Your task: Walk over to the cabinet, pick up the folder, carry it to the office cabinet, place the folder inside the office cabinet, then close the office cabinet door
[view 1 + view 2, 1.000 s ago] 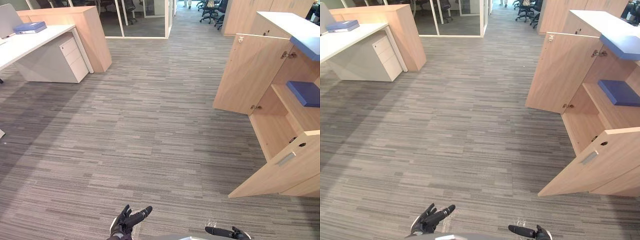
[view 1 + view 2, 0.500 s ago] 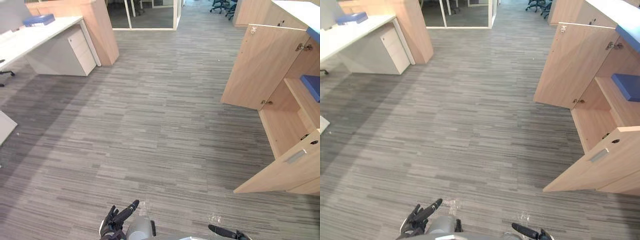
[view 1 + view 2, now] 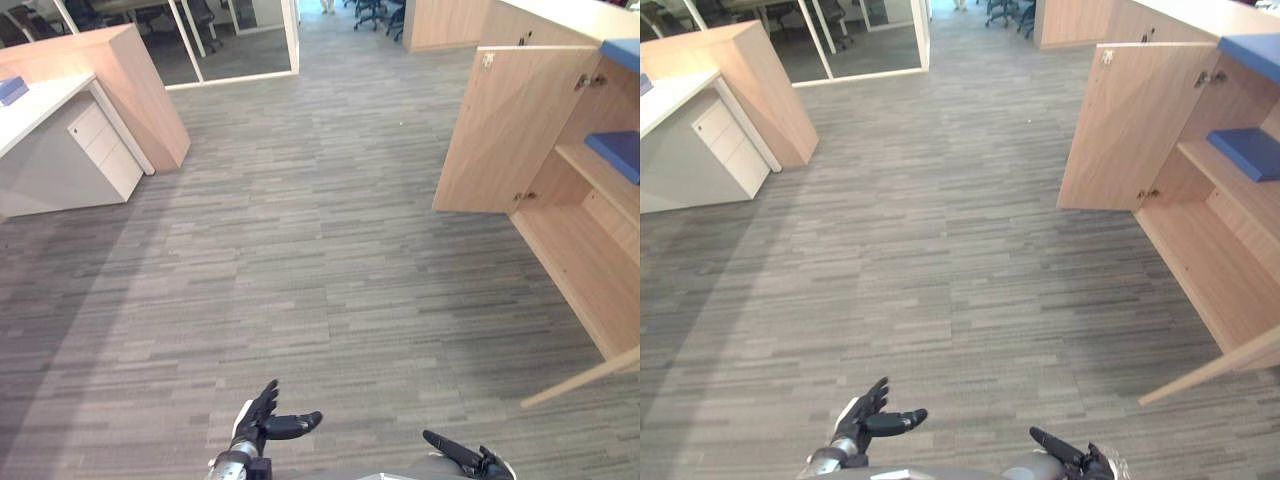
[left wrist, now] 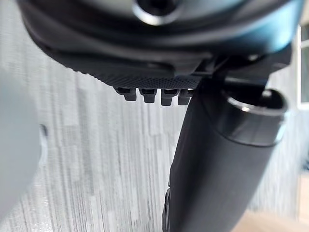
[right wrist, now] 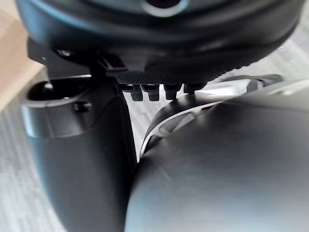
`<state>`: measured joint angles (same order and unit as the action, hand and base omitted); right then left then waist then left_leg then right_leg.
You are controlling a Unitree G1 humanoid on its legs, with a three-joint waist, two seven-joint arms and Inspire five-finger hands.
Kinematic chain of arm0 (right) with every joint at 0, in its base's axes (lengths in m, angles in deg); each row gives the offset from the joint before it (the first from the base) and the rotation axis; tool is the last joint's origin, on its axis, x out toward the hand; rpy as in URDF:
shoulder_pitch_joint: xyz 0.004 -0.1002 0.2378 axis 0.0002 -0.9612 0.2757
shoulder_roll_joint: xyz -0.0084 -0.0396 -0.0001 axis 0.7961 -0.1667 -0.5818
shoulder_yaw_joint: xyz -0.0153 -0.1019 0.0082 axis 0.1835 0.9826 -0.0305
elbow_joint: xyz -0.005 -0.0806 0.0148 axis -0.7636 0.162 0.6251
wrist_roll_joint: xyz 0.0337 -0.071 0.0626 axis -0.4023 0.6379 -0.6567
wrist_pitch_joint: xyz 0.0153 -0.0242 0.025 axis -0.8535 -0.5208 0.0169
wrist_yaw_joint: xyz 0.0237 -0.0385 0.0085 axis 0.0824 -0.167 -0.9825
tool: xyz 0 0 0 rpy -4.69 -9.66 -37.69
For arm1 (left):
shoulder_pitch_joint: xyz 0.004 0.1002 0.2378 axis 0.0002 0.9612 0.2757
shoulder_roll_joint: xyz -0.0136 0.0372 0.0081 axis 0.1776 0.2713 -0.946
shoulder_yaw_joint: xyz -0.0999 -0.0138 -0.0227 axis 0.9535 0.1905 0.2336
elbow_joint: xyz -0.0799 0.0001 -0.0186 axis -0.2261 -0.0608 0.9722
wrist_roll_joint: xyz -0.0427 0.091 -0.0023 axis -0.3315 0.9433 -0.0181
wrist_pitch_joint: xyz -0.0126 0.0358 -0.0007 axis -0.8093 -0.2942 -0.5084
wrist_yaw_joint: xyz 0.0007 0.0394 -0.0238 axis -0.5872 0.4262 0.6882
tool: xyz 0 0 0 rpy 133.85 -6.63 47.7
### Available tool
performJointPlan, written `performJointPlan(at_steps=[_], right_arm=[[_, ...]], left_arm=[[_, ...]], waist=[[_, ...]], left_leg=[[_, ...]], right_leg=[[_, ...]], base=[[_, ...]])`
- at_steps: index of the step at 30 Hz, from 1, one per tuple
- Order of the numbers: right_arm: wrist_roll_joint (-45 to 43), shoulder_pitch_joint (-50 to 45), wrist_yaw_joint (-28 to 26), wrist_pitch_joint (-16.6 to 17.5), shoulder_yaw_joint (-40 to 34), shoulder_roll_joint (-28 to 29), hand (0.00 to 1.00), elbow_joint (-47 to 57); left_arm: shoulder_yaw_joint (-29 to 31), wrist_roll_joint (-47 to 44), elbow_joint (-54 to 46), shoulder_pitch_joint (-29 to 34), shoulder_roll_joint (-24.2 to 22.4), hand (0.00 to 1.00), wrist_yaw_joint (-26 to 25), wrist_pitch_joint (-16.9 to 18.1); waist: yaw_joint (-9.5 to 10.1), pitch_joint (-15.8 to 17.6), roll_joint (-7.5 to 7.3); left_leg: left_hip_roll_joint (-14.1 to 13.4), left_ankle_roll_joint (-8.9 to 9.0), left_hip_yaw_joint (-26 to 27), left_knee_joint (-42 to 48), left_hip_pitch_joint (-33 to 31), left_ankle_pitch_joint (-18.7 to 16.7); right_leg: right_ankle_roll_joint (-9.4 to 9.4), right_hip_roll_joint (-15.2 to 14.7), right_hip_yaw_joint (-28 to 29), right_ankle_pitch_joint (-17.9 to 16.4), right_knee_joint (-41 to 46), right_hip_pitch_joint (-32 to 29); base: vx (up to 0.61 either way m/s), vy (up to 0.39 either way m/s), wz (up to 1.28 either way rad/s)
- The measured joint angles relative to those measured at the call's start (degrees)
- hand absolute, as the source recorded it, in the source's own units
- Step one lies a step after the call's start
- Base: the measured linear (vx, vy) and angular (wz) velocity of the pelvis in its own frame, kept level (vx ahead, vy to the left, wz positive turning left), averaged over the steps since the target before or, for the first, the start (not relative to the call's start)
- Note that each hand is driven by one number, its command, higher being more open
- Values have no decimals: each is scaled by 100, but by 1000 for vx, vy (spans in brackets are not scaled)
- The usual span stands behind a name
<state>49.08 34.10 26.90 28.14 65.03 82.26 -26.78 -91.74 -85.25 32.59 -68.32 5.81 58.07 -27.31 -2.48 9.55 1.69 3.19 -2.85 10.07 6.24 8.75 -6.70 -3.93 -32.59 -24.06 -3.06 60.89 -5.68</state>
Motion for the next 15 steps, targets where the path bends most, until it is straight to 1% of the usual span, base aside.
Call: performJointPlan(at_steps=[1, 2, 3, 4, 5, 6, 7, 8, 9, 10, 11, 12, 13, 14, 15], right_arm=[[0, 10, 2, 0, -1, 4, 100, -6], [-3, 37, 4, 11, -4, 30, 100, -7], [-15, 81, 5, 17, -1, 51, 100, 35], [-21, 105, 6, 14, -1, 54, 100, 31], [-46, 140, 6, 9, -1, 94, 100, 53], [-60, 144, 5, 8, -1, 124, 100, 98], [-90, 190, 9, 7, 0, 165, 100, 130], [-119, 180, 25, 3, -12, 238, 100, 116], [-128, 199, 21, 1, -91, 231, 100, 98], [-121, 275, 11, -20, -180, 134, 100, 90], [-123, 275, 16, 5, -197, 145, 100, 130], [-123, 268, 8, -5, -251, 159, 100, 127], [-123, 255, 6, -11, -314, 184, 100, 129], [-135, 188, 16, -38, -525, 260, 100, 100], [-147, 145, 18, -39, -622, 299, 100, 85]], left_arm=[[-71, 14, -5, -32, -25, 100, 20, 2], [-116, 41, 10, -80, -103, 100, 65, -16], [-115, 37, 31, -108, -149, 100, 79, -35], [-118, 33, 45, -108, -176, 100, 79, -44], [-90, 19, 60, -117, -233, 100, 79, -79], [-74, -5, 69, -119, -249, 100, 81, -99], [-16, -119, 105, -87, -246, 100, 71, -104], [68, -221, 76, -82, -189, 100, 72, -94], [180, -258, 199, -134, -190, 100, 62, -97], [453, -396, 474, -191, -412, 100, -5, -151], [639, -509, 606, -182, -460, 100, -35, -156], [766, -537, 706, -195, -479, 100, -46, -153], [885, -543, 769, -210, -515, 100, -46, -157], [1154, -575, 924, -241, -543, 100, -65, -156], [1270, -594, 987, -249, -533, 100, -83, -149]], waist=[[-5, 13, 26], [4, 49, 76], [-11, 171, 90], [-24, 242, 91], [-25, 316, 86], [-25, 331, 88], [-26, 349, 59], [-24, 355, -109], [-40, 397, -90], [61, 425, 90], [37, 408, 141], [1, 407, 147], [-11, 407, 142], [-41, 412, 121], [-53, 412, 90]], left_leg=[[-48, 0, -32, -70, 116, 0], [-163, 0, -123, -157, 274, 0], [-273, 1, -138, -168, 441, 0], [-322, 1, -156, -168, 538, -1], [-408, 11, -179, -194, 680, -13], [-454, 29, -179, -233, 731, -29], [-526, 188, -138, -310, 816, -134], [-504, 428, -120, -414, 954, -375], [-542, 577, -112, -463, 1078, -554], [-748, 617, 62, -458, 1213, -586], [-855, 602, 127, -391, 1221, -595], [-947, 603, 157, -319, 1256, -595], [-1009, 603, 176, -216, 1257, -595], [-1213, 626, 159, 377, 1137, -608], [-1313, 643, 137, 778, 1014, -615]], right_leg=[[165, 185, -184, -305, 10, -40], [356, 538, -515, -749, -206, -163], [500, 847, -816, -980, -761, -219], [515, 976, -925, -1031, -1093, -233], [534, 1192, -985, -1042, -1800, -371], [595, 1284, -987, -1002, -2168, -463], [738, 1451, -978, -691, -3079, -599], [544, 1510, -949, -2, -3872, -662], [120, 1562, -891, 255, -3792, -645], [194, 1750, -875, -5, -3599, -669], [135, 1825, -867, -304, -3354, -727], [114, 1866, -896, -519, -3199, -723], [96, 1888, -926, -644, -3116, -693], [69, 2005, -1034, -894, -3108, -487], [51, 2079, -1068, -961, -3173, -385]], base=[[330, 35, 13], [313, -44, 12], [299, -77, 14], [277, -142, 12], [246, -200, 7], [272, -292, 18], [258, -338, 26], [167, -238, 28], [275, -265, -16], [312, -249, -34], [435, -368, -38], [319, -284, -4], [341, -307, 12], [277, -255, 12], [367, -378, 13]])
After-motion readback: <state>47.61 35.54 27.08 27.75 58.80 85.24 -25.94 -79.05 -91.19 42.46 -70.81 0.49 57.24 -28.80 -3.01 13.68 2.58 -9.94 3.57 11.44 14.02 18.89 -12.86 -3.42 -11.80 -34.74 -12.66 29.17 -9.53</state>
